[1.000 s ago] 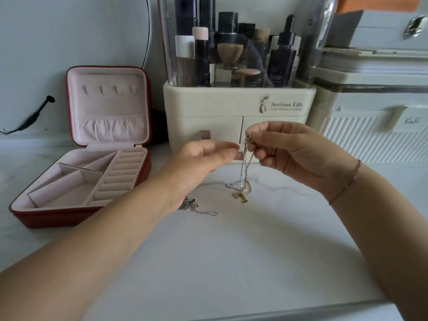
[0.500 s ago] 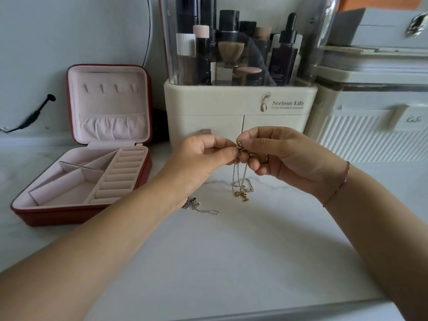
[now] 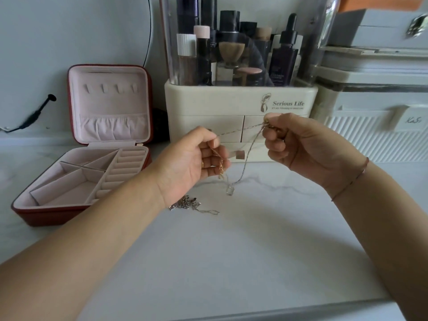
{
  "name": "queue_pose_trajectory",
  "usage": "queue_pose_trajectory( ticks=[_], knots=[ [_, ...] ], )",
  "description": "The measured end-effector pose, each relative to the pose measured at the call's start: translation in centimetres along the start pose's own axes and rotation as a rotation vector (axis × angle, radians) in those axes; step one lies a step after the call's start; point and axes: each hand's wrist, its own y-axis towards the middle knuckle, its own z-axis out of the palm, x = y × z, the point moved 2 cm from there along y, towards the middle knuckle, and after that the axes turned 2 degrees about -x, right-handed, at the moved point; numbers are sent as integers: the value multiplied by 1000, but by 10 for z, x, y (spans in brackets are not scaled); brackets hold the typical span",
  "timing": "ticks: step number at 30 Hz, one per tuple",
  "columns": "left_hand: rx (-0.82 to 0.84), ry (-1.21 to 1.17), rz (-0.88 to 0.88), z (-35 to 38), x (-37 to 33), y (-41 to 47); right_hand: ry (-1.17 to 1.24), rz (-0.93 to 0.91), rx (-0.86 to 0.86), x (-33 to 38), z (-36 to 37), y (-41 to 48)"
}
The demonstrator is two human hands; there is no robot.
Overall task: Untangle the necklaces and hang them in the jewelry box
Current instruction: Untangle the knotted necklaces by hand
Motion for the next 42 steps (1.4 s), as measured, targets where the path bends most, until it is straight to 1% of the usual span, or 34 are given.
queue_pose_trajectory(
  ticks=[5,10,12,15,17,18,22,24,26,29,31,33,37,40,42],
  knots=[
    [-65,7,-7,-2,2,1,121,-25,-13,6,-12,0],
    [-140,0,5,-7,0,2,227,-7,-12,7,-13,0],
    [-163,-31,7,-10,-1,3,232,8,-10,7,-13,0],
    [-184,-34,3,-13,-3,3,173,3,-65,7,-16,1],
    [-177,34,18,-12,-3,3,85,-18,-88,6,-15,1],
    [-173,111,38,-11,-2,3,54,-28,-82,5,-14,1],
    [-199,471,128,-4,5,-1,-6,-18,40,2,-5,-1],
    [-192,529,148,-1,8,-1,-56,-2,83,-2,-1,-2],
    [-139,476,130,2,10,-1,-100,11,118,-4,3,-2],
    [10,374,112,6,11,-3,-135,32,180,-8,9,-3],
    [62,297,109,9,11,-5,-147,53,197,-11,11,-3],
    [57,240,100,9,12,-4,-162,78,197,-14,11,-3],
    [38,246,99,9,11,-4,-201,128,262,-14,9,-3],
    [2,238,98,7,12,-3,-198,134,245,-13,6,-3],
    [-10,222,93,7,12,-3,-330,73,195,-13,6,-3]
  ],
)
